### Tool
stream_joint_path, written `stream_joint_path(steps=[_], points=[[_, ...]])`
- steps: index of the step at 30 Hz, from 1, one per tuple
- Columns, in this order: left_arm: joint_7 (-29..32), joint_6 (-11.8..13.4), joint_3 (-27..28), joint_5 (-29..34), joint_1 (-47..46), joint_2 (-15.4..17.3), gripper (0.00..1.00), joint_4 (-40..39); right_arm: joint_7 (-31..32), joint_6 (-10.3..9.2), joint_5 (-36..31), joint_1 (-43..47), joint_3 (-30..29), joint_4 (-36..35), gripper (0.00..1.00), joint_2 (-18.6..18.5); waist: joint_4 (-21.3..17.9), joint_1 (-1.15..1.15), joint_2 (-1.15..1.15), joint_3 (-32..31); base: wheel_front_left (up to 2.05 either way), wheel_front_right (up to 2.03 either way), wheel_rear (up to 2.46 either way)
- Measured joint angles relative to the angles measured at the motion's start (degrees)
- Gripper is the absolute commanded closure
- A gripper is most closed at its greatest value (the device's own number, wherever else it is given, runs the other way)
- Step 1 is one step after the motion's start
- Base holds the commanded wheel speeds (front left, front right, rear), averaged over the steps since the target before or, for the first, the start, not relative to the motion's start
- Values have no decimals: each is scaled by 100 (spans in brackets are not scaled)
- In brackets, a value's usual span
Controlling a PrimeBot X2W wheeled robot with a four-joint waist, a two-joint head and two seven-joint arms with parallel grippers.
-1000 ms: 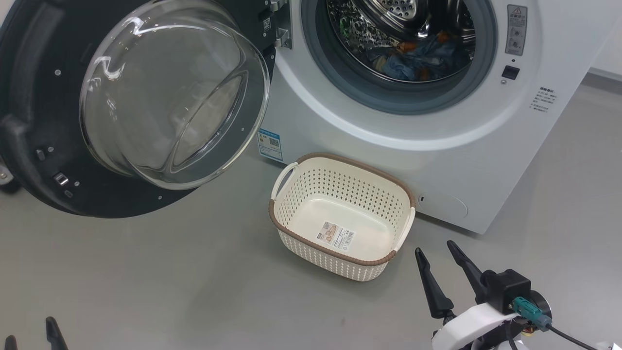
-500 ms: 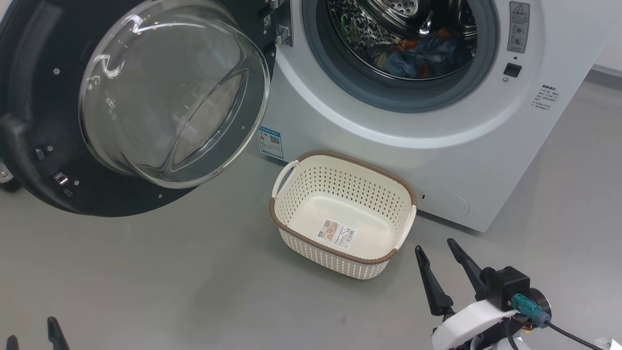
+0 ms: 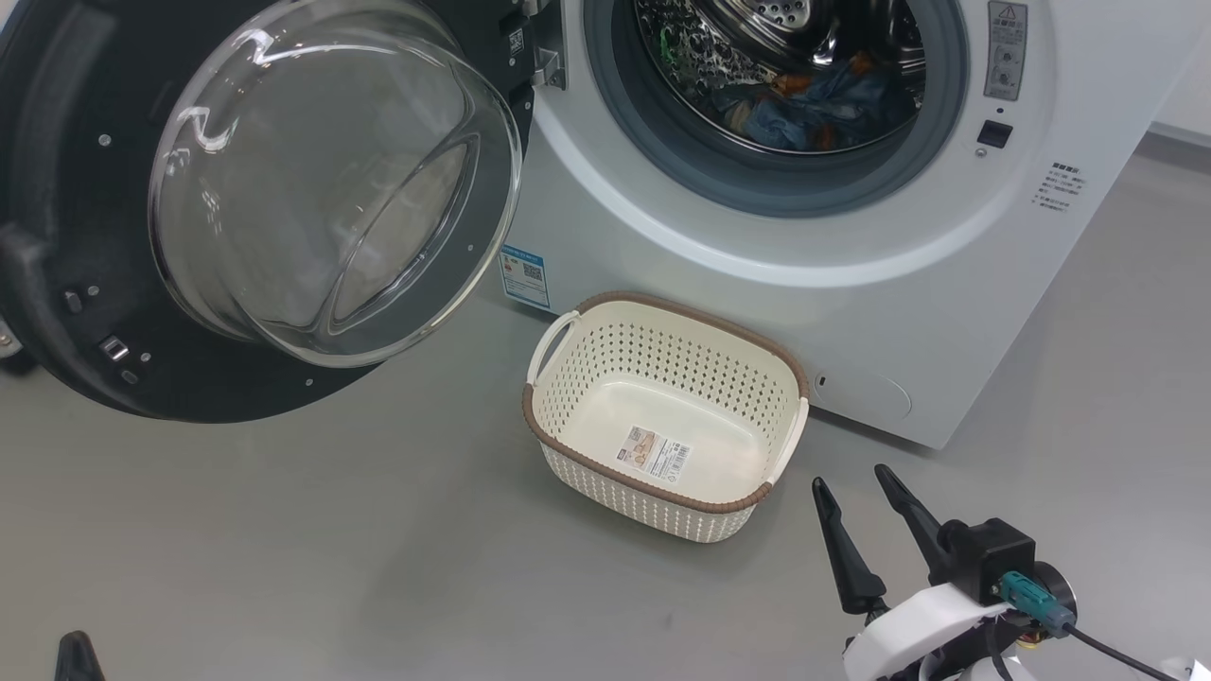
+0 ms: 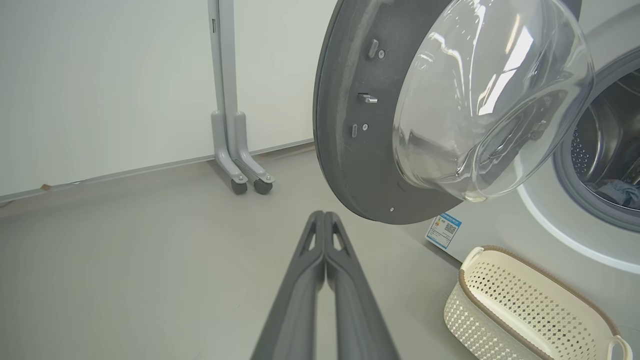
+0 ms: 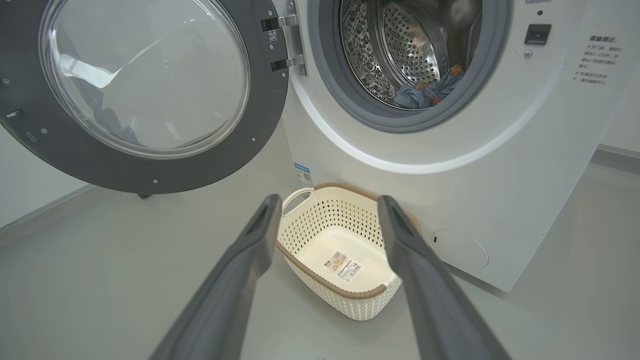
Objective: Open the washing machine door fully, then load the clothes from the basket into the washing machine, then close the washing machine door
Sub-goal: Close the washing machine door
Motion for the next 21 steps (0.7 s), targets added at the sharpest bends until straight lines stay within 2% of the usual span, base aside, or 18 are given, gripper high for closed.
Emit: stream_joint_path(steps=[12,16,19,21], points=[[0,-96,461,-164,-396,-10,100,-305,0,0,18,1,-24,-1,0,0,-25,0,0,15,0,0,0],[0,-102,761,-483,-658,14,100,-383,0,0,18,0,5,0,0,-1,-69,0,0,20,0,0,0],[-1,-135,1085,-768,-921,133,100,-412,0,1,18,-2,45,5,0,-1,-131,0,0,26,0,0,0],[-1,-145,1199,-820,-1082,338,100,-481,0,1,18,-5,60,4,0,-1,-178,0,0,33,0,0,0]])
